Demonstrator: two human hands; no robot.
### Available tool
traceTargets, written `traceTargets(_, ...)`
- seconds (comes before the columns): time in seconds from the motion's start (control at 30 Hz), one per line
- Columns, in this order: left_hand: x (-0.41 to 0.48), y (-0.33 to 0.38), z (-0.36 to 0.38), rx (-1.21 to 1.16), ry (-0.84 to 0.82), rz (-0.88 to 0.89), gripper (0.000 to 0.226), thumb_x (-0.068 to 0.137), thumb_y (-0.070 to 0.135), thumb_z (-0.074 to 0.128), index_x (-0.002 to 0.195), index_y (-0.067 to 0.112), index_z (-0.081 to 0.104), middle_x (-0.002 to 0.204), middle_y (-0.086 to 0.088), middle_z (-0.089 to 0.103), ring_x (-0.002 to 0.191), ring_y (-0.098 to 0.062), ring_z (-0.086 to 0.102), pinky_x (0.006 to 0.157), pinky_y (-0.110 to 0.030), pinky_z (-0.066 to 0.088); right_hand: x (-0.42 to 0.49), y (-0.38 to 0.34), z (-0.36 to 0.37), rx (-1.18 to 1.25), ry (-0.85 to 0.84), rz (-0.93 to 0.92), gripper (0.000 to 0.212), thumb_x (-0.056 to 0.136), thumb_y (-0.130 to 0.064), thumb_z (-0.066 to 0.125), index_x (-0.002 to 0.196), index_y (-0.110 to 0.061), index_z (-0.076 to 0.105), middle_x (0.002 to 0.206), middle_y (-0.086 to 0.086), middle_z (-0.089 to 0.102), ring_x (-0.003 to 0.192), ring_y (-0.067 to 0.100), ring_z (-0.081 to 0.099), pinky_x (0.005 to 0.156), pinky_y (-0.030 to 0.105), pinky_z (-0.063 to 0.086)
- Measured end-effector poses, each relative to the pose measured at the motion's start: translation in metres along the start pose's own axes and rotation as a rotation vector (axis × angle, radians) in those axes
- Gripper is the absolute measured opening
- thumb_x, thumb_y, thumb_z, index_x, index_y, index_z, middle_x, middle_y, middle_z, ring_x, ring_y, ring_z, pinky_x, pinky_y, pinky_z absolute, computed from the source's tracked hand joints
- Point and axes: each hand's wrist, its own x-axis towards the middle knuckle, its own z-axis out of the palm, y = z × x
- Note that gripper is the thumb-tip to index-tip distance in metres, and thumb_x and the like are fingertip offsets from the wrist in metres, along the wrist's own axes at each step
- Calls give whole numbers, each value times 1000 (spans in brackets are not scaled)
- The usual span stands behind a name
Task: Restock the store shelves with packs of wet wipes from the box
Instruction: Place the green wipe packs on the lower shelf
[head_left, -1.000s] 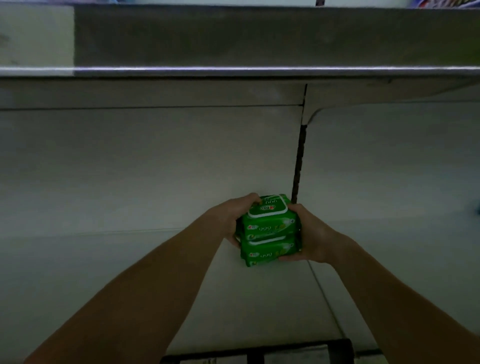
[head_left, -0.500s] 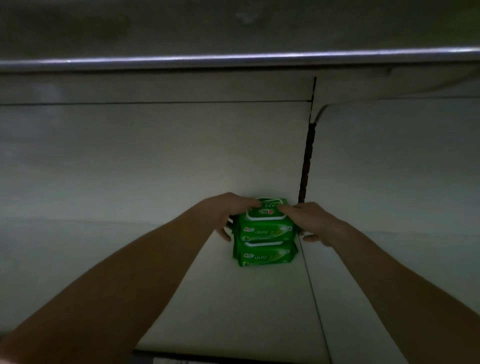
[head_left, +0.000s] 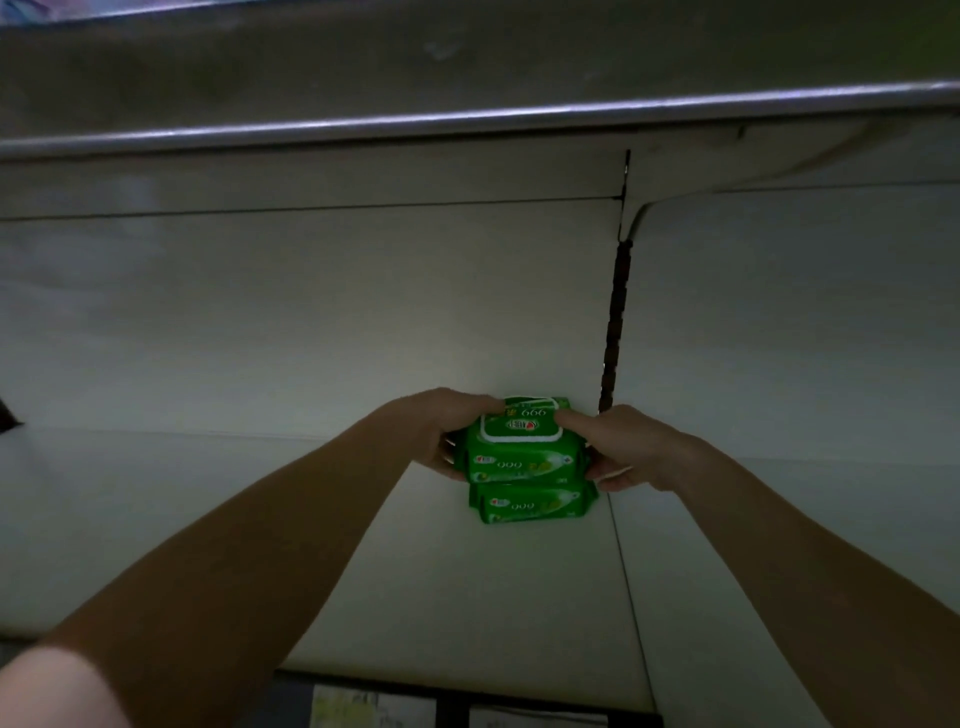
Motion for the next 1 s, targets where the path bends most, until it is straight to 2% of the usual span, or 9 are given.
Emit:
traceTargets(0.13,-3,9,-5,-11,-21,64,21,87,18,67,107,14,61,114,-12,60,95,-26,60,76,-40,54,-3,-4,-3,54,-107,-41,31,83,-35,72,106,-15,65,104,2,69,92,14,64,75,27,55)
traceTargets(0.23,-9,18,-12,77,-109,136,32,85,13,68,115,18,61,117,-10,62,106,-27,60,84,-42,54,-6,-5,-9,153,-133,-100,23,82,-24,73,104,-23,66,104,-3,70,98,11,63,80,29,53)
traceTargets(0.37,-11,14,-26,101,-131,189,29,83,14,69,111,18,63,116,-11,65,107,-27,63,84,-40,56,-4,-3,-16,288,-49,-127,29,90,-33,63,114,-16,63,108,0,66,104,11,60,90,35,51)
traceTargets(0.43,-6,10,-33,23,-79,205,37,82,13,68,119,13,62,119,-14,64,106,-28,63,83,-40,56,2,3,-16,159,45,-44,40,93,-33,59,124,-9,54,106,4,61,99,14,57,84,33,53)
traceTargets(0.53,-2,2,-36,34,13,196,35,83,10,66,117,4,61,111,-18,66,97,-28,66,80,-41,58,7,14,3,-75,-7,114,47,90,-39,62,120,-5,48,109,13,60,92,21,61,70,30,54)
traceTargets(0.63,-1,-4,-33,90,59,178,28,83,12,66,109,4,62,100,-15,68,89,-24,67,79,-41,59,12,20,24,-61,-28,157,50,83,-45,69,110,-9,48,112,12,58,93,24,61,75,32,53)
traceTargets(0.77,-4,-9,-28,163,-9,160,32,84,13,68,113,12,54,109,-12,65,98,-24,65,81,-42,58,17,27,29,80,-61,197,60,72,-44,80,115,-10,57,108,7,64,91,19,61,67,28,51)
traceTargets(0.9,-3,-12,-31,106,-1,185,30,83,11,69,109,12,55,106,-12,66,93,-24,66,78,-40,58,15,15,21,148,-140,168,56,76,-29,80,121,-5,57,108,13,66,92,25,67,69,34,59)
traceTargets(1.0,-4,-7,-42,-21,-18,172,30,84,9,65,113,10,57,103,-13,68,88,-25,68,74,-38,59,10,-12,15,-22,-94,16,40,80,-17,74,114,-2,60,95,9,69,78,18,68,58,24,57)
